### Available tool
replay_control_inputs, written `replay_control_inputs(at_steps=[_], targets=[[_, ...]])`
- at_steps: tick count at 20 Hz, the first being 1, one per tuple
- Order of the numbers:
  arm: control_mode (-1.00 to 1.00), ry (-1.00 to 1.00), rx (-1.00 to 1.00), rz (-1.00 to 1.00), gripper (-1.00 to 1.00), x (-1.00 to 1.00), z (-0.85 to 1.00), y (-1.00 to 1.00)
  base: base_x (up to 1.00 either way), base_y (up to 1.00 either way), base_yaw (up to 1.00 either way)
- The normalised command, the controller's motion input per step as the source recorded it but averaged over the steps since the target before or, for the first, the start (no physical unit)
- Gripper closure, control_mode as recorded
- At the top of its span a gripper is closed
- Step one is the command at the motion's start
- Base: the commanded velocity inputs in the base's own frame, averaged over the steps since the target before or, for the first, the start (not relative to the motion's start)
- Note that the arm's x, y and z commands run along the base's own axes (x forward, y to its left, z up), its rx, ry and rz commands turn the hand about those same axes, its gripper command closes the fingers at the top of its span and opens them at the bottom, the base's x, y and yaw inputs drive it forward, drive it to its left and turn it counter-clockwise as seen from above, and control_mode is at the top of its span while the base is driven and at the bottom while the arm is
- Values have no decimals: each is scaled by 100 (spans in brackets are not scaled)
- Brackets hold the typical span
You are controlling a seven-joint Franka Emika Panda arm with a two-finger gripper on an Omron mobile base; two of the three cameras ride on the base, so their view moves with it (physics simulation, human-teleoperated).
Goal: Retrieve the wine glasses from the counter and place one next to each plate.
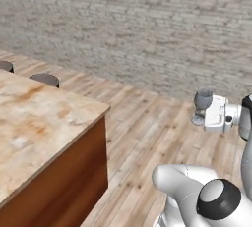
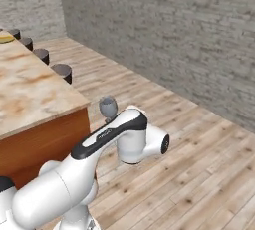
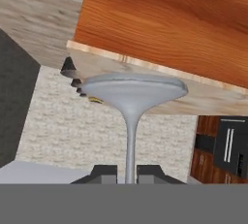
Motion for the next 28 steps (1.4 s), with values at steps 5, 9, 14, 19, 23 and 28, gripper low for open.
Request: replay_control_inputs(at_steps=[5,9,14,19,23,28], targets=[[100,0,0,0,100,0,0,0,84,-88,34],[100,0,0,0,100,0,0,0,68,-96,34],[100,0,0,0,100,0,0,0,95,-89,35],[100,0,0,0,100,0,0,0,100,-60,49],[100,0,0,0,100,0,0,0,100,-32,63],[100,0,0,0,100,0,0,0,100,-40,53]])
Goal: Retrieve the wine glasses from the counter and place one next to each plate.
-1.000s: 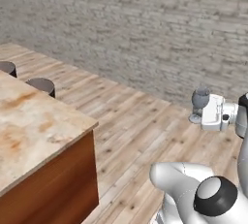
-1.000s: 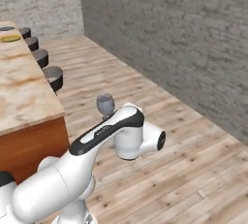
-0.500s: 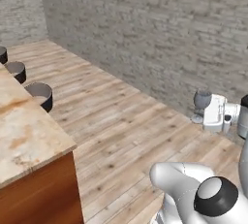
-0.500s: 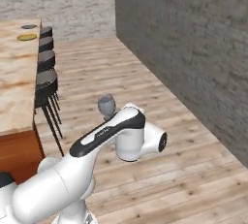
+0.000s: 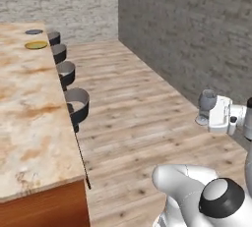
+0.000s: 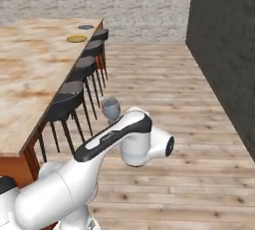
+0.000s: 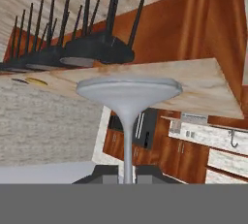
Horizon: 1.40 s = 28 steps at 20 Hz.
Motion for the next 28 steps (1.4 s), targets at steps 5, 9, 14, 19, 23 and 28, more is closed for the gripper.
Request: replay_control_inputs(at_steps=[5,9,14,19,23,28], targets=[[100,0,0,0,100,0,0,0,100,-81,33],[100,0,0,0,100,0,0,0,100,-90,27],[100,0,0,0,100,0,0,0,100,-86,22],[100,0,0,0,100,0,0,0,100,-65,28],[100,0,0,0,100,0,0,0,100,-48,31],[100,0,0,0,100,0,0,0,100,-45,31]])
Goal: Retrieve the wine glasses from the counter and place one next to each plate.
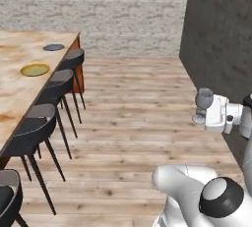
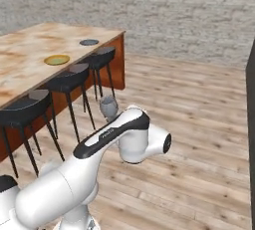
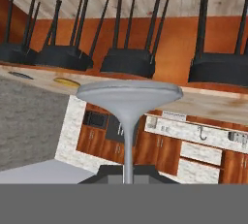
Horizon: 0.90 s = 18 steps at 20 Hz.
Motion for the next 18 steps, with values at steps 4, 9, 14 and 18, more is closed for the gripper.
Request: replay_control_inputs(at_steps=[4,9,14,18], targets=[[100,0,0,0,100,0,0,0,100,-48,32],[100,0,0,0,100,0,0,0,100,-52,30],[100,0,0,0,100,0,0,0,100,-53,29],[100,0,0,0,100,0,0,0,100,-53,29]])
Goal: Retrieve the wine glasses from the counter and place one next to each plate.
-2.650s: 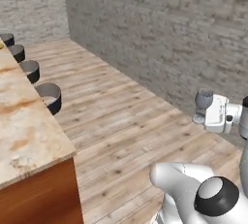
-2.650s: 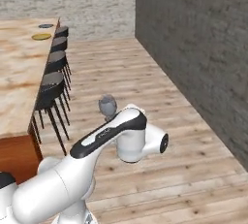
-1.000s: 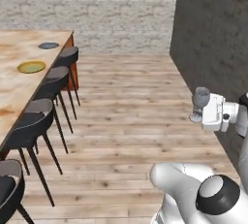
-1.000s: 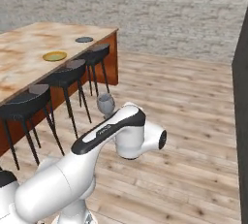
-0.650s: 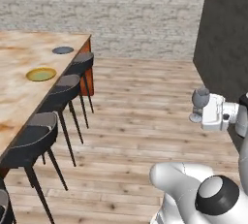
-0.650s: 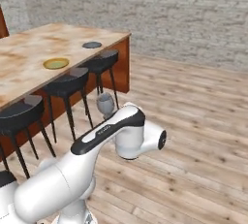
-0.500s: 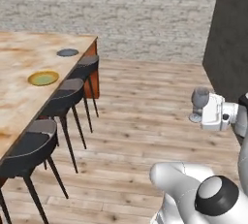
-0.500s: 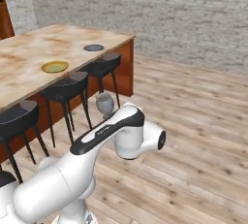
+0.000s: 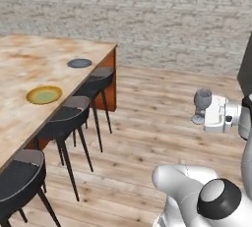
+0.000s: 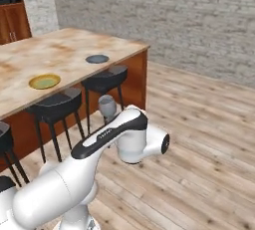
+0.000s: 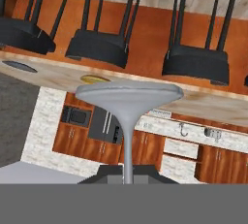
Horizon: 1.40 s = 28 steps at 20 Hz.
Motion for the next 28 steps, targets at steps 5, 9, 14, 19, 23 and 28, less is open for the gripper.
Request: replay_control_inputs(at_steps=[5,9,14,19,23,28], targets=[[100,0,0,0,100,0,0,0,100,-54,30],[100,0,0,0,100,0,0,0,100,-65,34],[100,0,0,0,100,0,0,0,100,-64,37],[100,0,0,0,100,0,0,0,100,-60,41],[100,0,0,0,100,0,0,0,98,-59,44],[100,0,0,0,100,0,0,0,91,-55,47]])
